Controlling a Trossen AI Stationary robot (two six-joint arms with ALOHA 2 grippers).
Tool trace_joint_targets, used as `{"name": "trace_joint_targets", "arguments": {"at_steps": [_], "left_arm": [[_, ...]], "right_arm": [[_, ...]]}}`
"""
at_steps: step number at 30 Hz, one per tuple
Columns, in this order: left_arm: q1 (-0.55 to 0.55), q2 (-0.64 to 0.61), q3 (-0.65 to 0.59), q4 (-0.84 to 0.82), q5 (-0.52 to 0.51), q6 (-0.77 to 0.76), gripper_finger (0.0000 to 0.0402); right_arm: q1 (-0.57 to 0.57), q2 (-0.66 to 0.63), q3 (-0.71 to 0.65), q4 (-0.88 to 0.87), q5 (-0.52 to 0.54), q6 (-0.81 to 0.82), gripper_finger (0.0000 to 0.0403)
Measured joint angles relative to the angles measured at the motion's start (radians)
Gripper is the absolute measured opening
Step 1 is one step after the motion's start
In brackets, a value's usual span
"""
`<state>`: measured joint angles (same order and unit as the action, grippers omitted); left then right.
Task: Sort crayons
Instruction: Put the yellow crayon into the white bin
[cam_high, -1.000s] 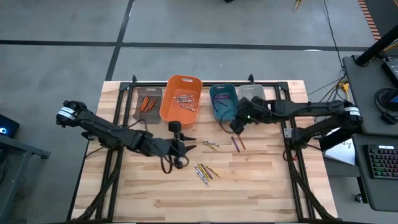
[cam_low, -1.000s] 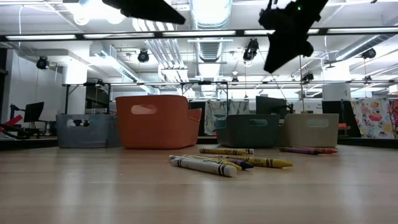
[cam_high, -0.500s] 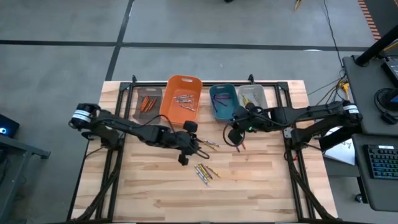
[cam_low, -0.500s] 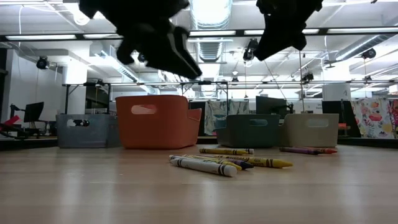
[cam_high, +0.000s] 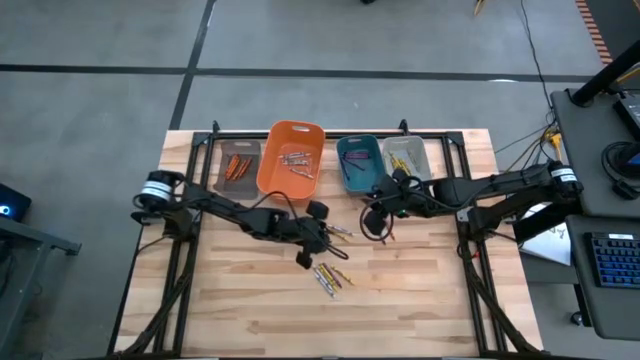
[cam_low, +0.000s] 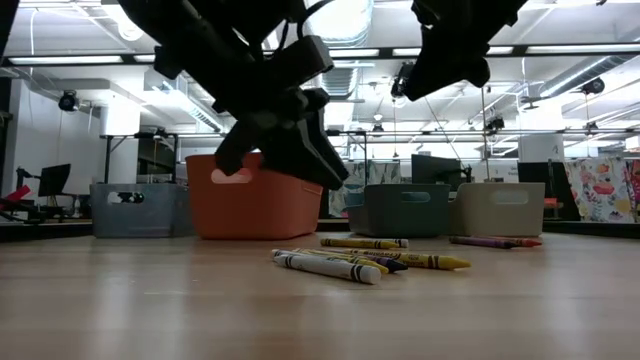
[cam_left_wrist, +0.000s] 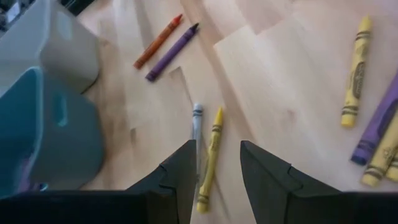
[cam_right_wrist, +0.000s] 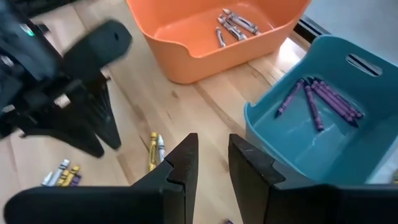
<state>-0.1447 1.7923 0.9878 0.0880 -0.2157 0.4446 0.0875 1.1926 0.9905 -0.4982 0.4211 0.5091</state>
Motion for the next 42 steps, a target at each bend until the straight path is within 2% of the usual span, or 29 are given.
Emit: {"name": "trace_joint_targets", "arguments": {"at_steps": [3,15,22,29,34,42], "left_arm": [[0.008,0.010,0.000,0.034,0.047,-0.002,0.0107],[0.027,0.085,0.000,0.097,0.050,-0.013,0.0107],[0.049,0.107,0.000,0.114,0.051,-0.045,0.0107],[0.064,0.107,0.000,0.115,0.051,-0.042,0.0108],[0.067,0.117,0.000,0.123,0.102,-0.027,0.0108],[0.073,0.164,-0.001,0.174,0.104,-0.036,0.0108]], "right_arm": [[0.000,0.000,-0.008,0.040,0.000,-0.010,0.0079],[0.000,0.000,-0.092,0.239,0.000,-0.076,0.0092],[0.000,0.000,-0.118,0.247,0.000,-0.074,0.0082],[0.000,0.000,-0.128,0.250,0.000,-0.056,0.0089],[0.000,0.000,-0.128,0.250,0.000,-0.056,0.0096],[0.000,0.000,-0.128,0.250,0.000,-0.056,0.0089]]}}
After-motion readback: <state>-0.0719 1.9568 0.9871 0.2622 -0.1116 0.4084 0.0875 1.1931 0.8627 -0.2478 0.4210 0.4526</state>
